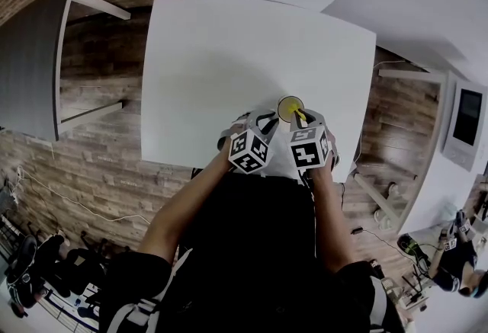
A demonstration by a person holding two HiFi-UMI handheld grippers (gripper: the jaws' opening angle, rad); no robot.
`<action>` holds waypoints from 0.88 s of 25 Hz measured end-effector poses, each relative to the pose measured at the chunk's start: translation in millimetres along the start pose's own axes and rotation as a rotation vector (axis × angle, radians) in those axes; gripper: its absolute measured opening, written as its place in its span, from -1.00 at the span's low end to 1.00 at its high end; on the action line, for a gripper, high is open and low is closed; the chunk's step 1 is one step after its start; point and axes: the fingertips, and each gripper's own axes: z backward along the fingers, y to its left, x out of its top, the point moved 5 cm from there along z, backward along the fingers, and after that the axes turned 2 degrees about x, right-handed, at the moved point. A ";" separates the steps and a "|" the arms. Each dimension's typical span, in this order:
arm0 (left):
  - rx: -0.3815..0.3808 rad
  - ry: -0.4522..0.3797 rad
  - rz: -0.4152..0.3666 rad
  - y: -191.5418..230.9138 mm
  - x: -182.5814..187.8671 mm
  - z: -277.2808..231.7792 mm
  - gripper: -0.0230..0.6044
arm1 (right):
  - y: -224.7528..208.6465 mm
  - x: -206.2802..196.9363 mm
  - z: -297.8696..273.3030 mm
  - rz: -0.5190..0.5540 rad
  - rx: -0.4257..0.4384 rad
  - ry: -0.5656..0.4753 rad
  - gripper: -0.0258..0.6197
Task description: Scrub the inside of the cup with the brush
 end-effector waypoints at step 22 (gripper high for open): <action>-0.006 -0.004 0.006 -0.2 0.4 -2.3 -0.74 | 3.1 -4.3 -13.7 0.014 0.068 0.069 -0.83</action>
